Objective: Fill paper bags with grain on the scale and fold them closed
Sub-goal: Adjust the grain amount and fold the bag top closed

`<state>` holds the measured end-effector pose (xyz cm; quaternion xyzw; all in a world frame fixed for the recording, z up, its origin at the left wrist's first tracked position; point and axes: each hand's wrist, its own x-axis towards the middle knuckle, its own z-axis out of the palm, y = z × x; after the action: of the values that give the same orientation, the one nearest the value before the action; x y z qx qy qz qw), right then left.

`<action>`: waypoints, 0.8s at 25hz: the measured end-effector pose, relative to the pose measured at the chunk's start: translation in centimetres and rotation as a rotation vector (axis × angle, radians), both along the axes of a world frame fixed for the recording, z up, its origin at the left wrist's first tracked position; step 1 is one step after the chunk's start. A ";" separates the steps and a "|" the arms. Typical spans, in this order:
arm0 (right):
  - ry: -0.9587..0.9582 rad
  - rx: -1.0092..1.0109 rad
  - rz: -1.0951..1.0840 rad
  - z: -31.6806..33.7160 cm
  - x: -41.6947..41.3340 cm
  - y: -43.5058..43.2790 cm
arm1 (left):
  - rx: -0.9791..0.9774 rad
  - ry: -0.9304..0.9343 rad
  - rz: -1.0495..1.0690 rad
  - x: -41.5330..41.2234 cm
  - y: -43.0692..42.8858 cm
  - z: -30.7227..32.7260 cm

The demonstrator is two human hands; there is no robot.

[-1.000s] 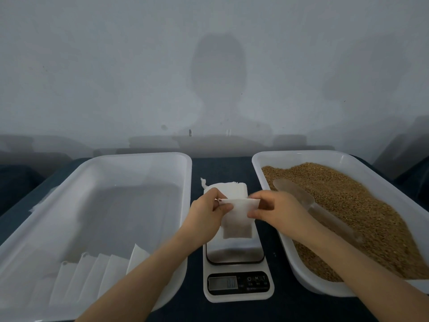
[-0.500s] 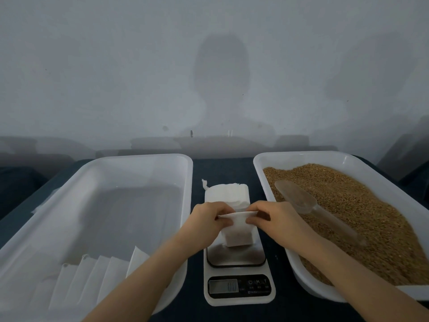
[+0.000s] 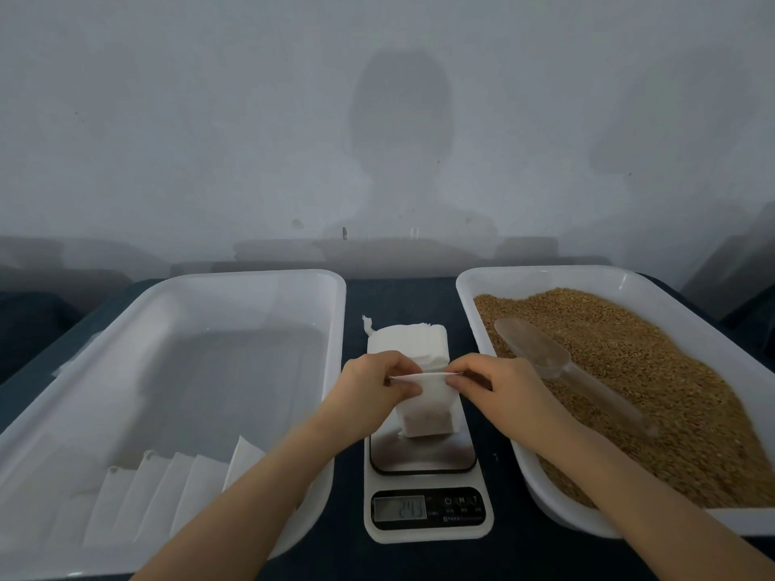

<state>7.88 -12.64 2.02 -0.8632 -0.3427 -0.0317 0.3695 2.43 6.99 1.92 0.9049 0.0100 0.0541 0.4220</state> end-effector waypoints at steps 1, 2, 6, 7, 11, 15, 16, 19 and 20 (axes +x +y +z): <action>-0.001 -0.002 0.001 0.0 0.0 0.0 | -0.003 0.003 0.002 0.0 0.0 0.0; -0.003 -0.001 0.000 0.0 0.0 0.0 | -0.005 0.003 0.003 0.0 0.0 0.0; -0.008 0.004 -0.007 0.1 0.0 0.0 | -0.013 -0.003 0.006 0.0 0.0 0.0; -0.008 0.001 -0.010 0.1 -0.1 0.1 | -0.009 -0.004 0.006 0.0 0.0 -0.1; -0.015 0.004 -0.001 0.2 -0.2 0.0 | -0.004 -0.012 0.005 0.0 0.0 -0.1; -0.005 0.003 -0.001 0.3 -0.2 0.0 | -0.006 -0.010 0.006 0.0 0.0 -0.2; -0.002 0.002 -0.003 0.3 -0.2 0.0 | -0.006 -0.010 0.006 0.0 0.0 -0.2; -0.002 -0.002 -0.003 0.3 -0.3 0.0 | -0.008 -0.012 0.008 0.0 0.0 -0.1; -0.006 -0.002 -0.002 0.3 -0.3 0.0 | -0.007 -0.010 0.008 0.0 0.0 -0.1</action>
<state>7.60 -12.62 2.31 -0.8638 -0.3430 -0.0341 0.3674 2.43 6.99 1.80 0.9031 0.0117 0.0604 0.4249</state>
